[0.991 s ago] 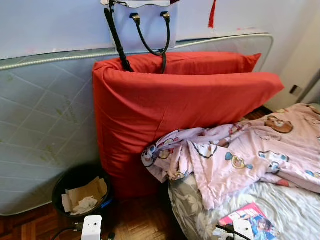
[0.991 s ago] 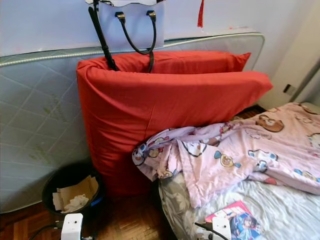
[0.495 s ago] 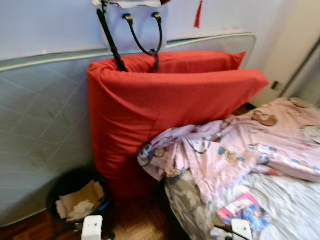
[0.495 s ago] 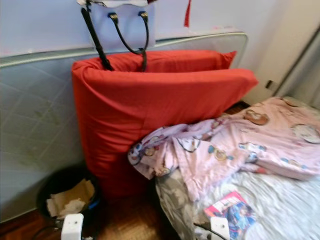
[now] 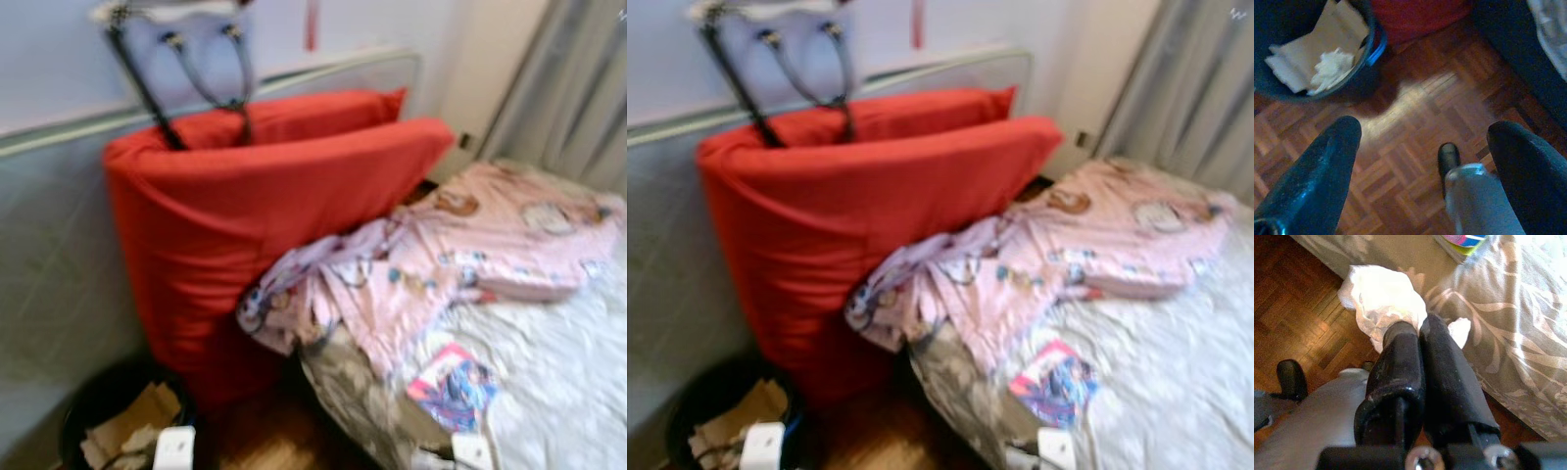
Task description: Clean up the room
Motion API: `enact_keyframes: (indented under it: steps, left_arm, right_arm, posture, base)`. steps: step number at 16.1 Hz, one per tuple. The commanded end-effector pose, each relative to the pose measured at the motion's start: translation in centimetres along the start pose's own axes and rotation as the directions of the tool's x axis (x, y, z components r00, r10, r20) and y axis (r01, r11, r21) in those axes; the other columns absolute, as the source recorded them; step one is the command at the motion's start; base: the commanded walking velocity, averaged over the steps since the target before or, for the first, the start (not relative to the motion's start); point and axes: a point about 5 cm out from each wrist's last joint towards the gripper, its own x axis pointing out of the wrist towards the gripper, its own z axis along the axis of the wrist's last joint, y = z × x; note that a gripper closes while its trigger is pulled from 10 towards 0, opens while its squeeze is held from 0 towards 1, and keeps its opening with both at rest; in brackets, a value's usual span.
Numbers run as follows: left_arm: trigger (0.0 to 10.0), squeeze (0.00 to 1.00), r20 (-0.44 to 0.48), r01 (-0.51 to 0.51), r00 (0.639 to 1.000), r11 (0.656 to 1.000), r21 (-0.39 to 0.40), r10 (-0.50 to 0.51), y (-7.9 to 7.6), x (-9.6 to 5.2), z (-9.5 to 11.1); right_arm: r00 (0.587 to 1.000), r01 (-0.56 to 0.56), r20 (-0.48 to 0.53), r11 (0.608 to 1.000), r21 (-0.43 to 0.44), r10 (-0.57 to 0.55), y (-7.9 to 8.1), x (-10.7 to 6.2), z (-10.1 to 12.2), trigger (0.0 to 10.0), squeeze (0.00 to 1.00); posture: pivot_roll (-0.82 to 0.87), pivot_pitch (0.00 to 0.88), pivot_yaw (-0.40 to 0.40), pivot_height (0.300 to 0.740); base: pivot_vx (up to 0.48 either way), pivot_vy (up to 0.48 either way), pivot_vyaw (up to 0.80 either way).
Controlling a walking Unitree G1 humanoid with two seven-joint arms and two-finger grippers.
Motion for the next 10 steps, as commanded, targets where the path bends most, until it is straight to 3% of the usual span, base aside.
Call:
enact_keyframes:
  steps: [1,10]
  left_arm:
    - [10.0,0.0,-0.03,-0.008,1.0,1.0,0.011,0.008,0.54,-0.23,-0.84]
    - [10.0,0.0,-0.026,-0.006,1.0,1.0,0.013,0.006,0.48,-0.15,-0.61]
  right_arm:
    - [1.0,-0.007,-0.001,1.0,0.003,0.007,0.28,0.03,0.06,10.0,0.0]
    - [1.0,-0.005,0.002,1.0,0.009,0.005,0.34,0.02,0.02,10.0,0.0]
  posture:
    - [-0.01,0.0,-0.044,0.74]
    - [-0.01,0.0,-0.042,0.74]
  base:
    - [0.0,0.24,0.0]
    - [0.0,0.243,0.0]
